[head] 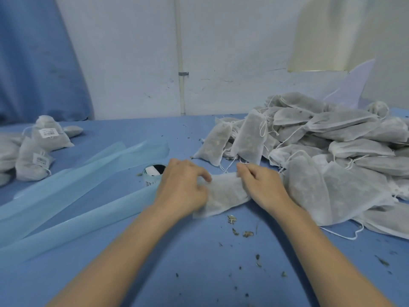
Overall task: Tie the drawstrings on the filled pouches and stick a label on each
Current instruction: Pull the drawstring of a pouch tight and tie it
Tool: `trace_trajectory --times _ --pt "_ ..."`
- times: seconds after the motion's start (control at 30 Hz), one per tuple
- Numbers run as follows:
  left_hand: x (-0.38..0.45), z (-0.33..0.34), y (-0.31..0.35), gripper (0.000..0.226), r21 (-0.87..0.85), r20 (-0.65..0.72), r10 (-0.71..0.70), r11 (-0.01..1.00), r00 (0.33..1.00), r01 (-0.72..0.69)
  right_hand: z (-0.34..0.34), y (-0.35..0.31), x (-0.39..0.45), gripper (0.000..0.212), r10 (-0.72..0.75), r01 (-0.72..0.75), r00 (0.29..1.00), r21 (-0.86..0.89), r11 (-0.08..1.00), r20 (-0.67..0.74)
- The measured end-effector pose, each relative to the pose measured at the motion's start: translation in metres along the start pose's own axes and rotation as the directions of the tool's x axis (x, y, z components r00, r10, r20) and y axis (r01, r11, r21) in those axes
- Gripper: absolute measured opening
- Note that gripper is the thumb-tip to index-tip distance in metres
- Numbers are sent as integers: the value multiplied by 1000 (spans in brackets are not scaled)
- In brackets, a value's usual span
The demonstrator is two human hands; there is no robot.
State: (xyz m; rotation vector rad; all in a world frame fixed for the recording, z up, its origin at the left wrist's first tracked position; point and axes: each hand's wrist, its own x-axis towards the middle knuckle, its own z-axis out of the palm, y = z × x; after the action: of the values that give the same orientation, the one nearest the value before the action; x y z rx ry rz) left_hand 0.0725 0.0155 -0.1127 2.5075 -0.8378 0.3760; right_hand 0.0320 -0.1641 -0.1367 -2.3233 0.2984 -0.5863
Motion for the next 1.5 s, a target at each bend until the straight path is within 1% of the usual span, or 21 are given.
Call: trace_trajectory --times 0.07,0.13,0.2,0.27,0.3,0.4,0.5,0.57,0.63,0.8,0.87,0.93,0.97,1.07,1.13,1.2,1.23,1.3,1.33,1.4,1.5 --pt "-2 4 11 54 5 61 48 999 997 -48 3 -6 -1 46 -9 10 1000 36 999 -23" --pt "0 8 25 69 -127 102 137 984 985 -124 3 -15 -3 47 1 4 999 107 994 -47" --pt "3 13 36 63 -269 110 167 954 980 -132 5 -22 -3 44 22 -15 999 230 973 -31" --pt "6 17 39 58 -392 143 113 919 983 -48 4 -26 -6 40 45 -45 999 370 928 8" --pt "7 19 37 59 -412 151 72 911 986 -4 3 -26 -7 39 43 -46 999 393 918 16" --pt "7 21 31 58 -298 124 16 954 992 22 -3 -21 -7 41 18 -18 1000 284 959 3" --pt "5 15 26 43 -193 108 -2 981 994 23 -7 -17 -4 43 44 -34 998 250 968 -35" --pt "3 12 23 29 -204 130 6 979 991 21 -6 -17 -3 42 64 -49 997 279 959 -45" --pt "2 11 22 23 -247 169 30 969 985 13 -5 -19 -3 40 81 -62 996 320 945 -46" --pt "6 14 26 29 -460 197 31 885 980 64 -4 -22 -4 36 85 -70 996 361 930 -27" --pt "6 16 26 25 -435 166 32 899 986 44 -5 -21 -3 36 79 -60 996 322 945 -46" --pt "4 16 26 11 -424 135 34 905 990 27 -7 -20 -3 34 90 -64 992 273 960 -83" --pt "3 16 25 10 -417 115 41 909 993 11 -7 -19 -3 36 95 -65 990 251 966 -109" --pt "4 15 25 24 -361 57 45 932 997 -22 -7 -19 -3 53 109 -73 982 219 973 -157" --pt "7 13 25 26 -348 37 19 937 999 -5 -7 -23 -2 57 201 -166 973 259 952 -115" --pt "7 12 26 19 -375 20 -6 927 1000 14 -9 -28 -1 52 332 -315 943 436 843 39" --pt "8 12 27 14 -401 14 -22 916 1000 26 -10 -30 -1 50 372 -391 916 541 744 151" --pt "7 14 27 7 -483 5 -58 874 998 53 -10 -32 -2 48 383 -524 846 715 463 372" --pt "7 15 27 6 -522 -2 -76 850 997 64 -10 -32 -2 48 362 -565 815 761 319 453" --pt "5 17 26 7 -562 -26 -105 824 994 73 -8 -33 -3 42 316 -592 785 796 130 532" --pt "2 19 25 9 -593 -72 -136 802 988 67 -6 -38 -6 13 249 -553 805 833 -14 539"
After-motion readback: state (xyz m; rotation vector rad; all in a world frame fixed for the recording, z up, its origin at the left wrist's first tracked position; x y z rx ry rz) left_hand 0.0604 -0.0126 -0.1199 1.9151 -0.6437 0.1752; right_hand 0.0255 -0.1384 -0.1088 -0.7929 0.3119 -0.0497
